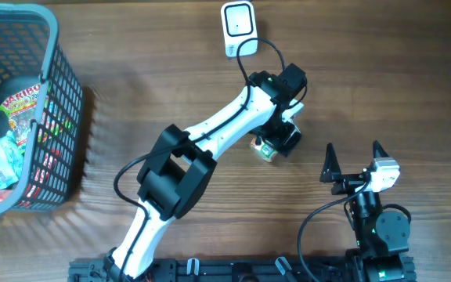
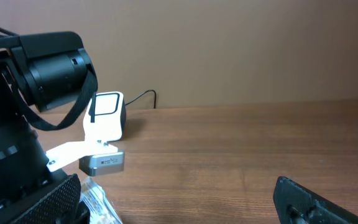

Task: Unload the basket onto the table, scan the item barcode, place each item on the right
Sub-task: 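Carry the cup noodle with the left gripper toward the scanner, then rotate the cup noodle under the scanner with the left gripper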

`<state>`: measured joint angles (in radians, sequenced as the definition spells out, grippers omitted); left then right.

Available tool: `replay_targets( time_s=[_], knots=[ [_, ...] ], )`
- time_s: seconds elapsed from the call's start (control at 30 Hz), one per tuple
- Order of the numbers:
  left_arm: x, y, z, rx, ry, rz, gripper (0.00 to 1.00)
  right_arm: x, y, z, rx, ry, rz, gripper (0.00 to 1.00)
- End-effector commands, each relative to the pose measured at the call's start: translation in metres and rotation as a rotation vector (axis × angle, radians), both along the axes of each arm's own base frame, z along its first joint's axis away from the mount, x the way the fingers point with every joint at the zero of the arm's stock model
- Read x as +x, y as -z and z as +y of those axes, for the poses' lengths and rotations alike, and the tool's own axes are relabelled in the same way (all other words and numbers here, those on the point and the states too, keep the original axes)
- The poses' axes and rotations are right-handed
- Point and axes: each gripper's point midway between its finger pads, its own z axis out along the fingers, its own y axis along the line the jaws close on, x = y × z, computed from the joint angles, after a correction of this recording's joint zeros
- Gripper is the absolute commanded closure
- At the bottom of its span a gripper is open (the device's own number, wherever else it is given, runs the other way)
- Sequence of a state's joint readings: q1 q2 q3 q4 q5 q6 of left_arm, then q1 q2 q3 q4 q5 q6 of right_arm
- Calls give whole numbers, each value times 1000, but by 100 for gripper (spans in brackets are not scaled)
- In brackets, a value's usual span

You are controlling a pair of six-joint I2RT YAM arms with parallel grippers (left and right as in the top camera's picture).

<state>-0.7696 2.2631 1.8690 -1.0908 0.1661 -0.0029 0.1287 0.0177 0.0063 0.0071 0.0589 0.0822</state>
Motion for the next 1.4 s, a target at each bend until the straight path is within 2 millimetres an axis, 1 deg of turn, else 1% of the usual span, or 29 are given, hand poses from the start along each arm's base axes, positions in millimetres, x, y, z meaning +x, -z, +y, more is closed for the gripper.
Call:
replay_targets(
  time_s=[0.0, 0.03, 0.07, 0.1, 0.17, 0.2, 0.23, 0.27, 0.3, 0.33, 0.37, 0.43, 0.47, 0.57, 0.63, 0.77, 0.87, 0.97, 1.13, 1.23, 1.3, 1.37],
  knots=[
    [27, -55, 6, -9, -2, -191, 1, 0, -1, 1, -3, -8, -6, 0],
    [30, -63, 6, -15, -6, -213, 1, 0, -1, 1, -3, -8, -6, 0],
    [35, -79, 6, -38, -15, -247, 1, 0, -1, 1, -3, -7, -6, 0],
    [38, -87, 6, -51, -21, -261, 1, 0, -1, 1, -3, -8, -6, 0],
    [40, -94, 10, -58, -30, -268, 3, 0, -1, 1, -3, -8, -6, 0],
    [39, -93, 12, -51, -33, -262, 8, 0, -1, 1, -3, -8, -6, 0],
    [39, -92, 15, -44, -36, -255, 24, 0, -1, 1, -3, -8, -6, 0],
    [40, -92, 15, -44, -38, -255, 50, 0, -1, 1, -3, -7, -6, 1],
    [40, -93, 15, -48, -38, -253, 69, 0, -1, 1, -3, -8, -6, 0],
    [34, -93, 14, -61, -32, -229, 85, 0, -1, 1, -3, -8, -6, 0],
    [28, -93, 13, -71, -26, -196, 91, 0, -1, 1, -3, -8, -6, 0],
    [9, -91, 10, -90, -7, -111, 91, 0, -1, 1, -3, -8, -6, 0],
    [7, -91, 9, -89, -3, -108, 92, 0, -1, 1, -3, -8, -6, 0],
    [7, -91, 8, -91, -2, -109, 96, 0, -1, 1, -3, -8, -6, 0],
    [5, -87, 9, -86, -1, -97, 96, 0, -1, 1, -3, -7, -6, 0],
    [-1, -77, 2, -102, 10, -53, 96, 0, -1, 1, -3, -8, -7, 0],
    [-6, -78, -3, -129, 17, -28, 96, 0, -1, 1, -3, -8, -6, 0],
    [-6, -76, -3, -127, 16, -27, 96, 0, -1, 1, -3, -8, -6, 0],
    [-11, -47, -1, -115, 21, -15, 96, 0, -1, 1, -3, -8, -6, 0],
    [-11, -25, 1, -107, 20, -25, 96, 0, -1, 1, -3, -8, -6, 0],
    [-14, -16, 4, -98, 20, -19, 96, 0, -1, 1, -3, -8, -6, 0],
    [-15, -15, 5, -97, 21, -17, 96, 0, -1, 1, -3, -8, -6, 0]
  ],
)
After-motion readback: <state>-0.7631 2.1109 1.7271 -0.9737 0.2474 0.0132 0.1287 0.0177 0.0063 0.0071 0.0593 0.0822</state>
